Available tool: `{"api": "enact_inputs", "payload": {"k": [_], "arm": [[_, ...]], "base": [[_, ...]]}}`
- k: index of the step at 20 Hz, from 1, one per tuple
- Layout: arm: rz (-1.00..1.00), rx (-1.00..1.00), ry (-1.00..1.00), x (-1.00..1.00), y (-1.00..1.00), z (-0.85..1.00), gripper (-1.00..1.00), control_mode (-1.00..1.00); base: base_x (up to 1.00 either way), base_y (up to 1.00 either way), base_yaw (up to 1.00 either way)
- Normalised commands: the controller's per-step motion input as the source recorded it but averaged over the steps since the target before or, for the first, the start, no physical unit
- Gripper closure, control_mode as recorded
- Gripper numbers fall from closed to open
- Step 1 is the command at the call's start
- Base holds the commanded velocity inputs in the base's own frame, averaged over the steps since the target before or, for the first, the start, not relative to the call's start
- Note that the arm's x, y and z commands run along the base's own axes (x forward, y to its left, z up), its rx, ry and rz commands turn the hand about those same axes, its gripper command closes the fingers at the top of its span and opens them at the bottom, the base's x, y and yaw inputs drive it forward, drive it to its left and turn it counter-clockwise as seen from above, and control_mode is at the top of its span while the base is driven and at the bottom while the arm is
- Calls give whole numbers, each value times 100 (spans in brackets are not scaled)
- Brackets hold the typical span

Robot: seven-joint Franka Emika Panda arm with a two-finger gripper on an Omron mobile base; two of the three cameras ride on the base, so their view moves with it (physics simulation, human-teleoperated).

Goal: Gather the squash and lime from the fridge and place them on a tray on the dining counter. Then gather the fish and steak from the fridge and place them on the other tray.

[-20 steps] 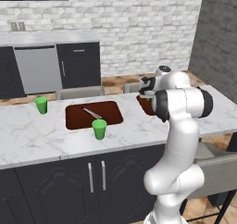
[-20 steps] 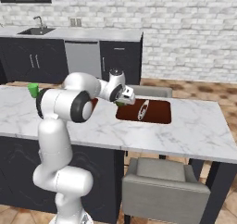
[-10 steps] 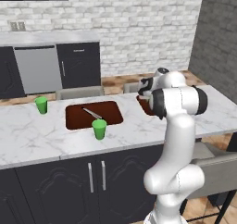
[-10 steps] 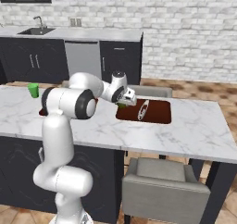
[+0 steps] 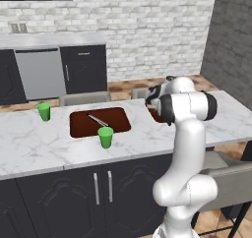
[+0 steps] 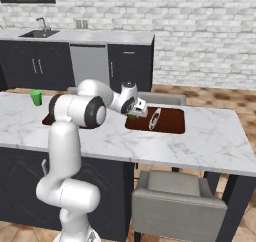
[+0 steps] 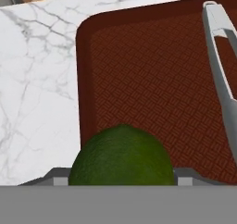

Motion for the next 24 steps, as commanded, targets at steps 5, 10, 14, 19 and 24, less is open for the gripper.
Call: {"api": "enact_inputs", "payload": {"k": [5,10,14,19,24], "arm": [[0,0,0,15,0,-23,100,-100],[0,0,0,19,-3,-21,100,-100],[0,0,-1,8,-11,-19,100,-100],[0,-1,-3,13,-4,-16,-100,-100],[0,0,-6,2,-4,-3,-100,-100]], "base": [[0,0,0],[0,0,0],[0,0,0],[0,0,0],[0,0,0]]}}
